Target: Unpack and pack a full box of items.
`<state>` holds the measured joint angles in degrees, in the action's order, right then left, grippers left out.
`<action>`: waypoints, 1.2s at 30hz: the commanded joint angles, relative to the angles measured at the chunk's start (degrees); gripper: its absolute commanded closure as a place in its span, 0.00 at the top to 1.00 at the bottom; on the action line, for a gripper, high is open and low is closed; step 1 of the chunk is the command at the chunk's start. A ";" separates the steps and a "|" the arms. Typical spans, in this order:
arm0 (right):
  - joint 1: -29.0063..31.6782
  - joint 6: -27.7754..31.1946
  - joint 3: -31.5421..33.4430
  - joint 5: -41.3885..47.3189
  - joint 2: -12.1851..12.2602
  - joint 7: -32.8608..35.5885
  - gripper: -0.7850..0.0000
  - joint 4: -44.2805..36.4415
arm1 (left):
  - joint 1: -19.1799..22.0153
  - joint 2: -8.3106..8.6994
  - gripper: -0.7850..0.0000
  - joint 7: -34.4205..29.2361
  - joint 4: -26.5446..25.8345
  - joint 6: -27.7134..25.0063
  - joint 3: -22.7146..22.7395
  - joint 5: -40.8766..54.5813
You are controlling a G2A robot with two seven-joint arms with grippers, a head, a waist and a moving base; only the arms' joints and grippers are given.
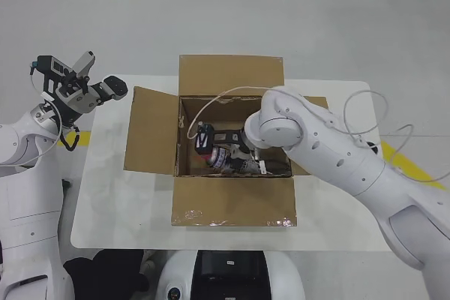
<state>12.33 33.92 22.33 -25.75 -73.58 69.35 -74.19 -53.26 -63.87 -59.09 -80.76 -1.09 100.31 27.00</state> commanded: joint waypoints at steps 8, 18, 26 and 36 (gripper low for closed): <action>0.00 -1.28 1.55 -1.62 -0.47 -3.75 1.00 0.41 | 0.00 0.00 1.00 0.00 0.00 0.00 0.00 0.00; 6.08 -7.93 12.54 -3.88 3.98 -9.71 1.00 -8.10 | 0.00 0.00 1.00 0.00 0.00 0.00 0.00 0.00; 16.45 -11.17 24.47 -7.09 8.89 -7.97 1.00 -25.23 | 0.00 0.00 1.00 0.00 0.00 0.00 0.00 0.00; 32.83 -14.21 42.27 -11.83 14.05 -3.35 1.00 -41.03 | 0.00 0.00 1.00 0.00 0.00 0.00 0.00 0.00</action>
<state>43.44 19.65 62.67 -37.45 -59.87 66.35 -114.44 -53.26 -63.87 -59.09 -80.76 -1.09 100.31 27.00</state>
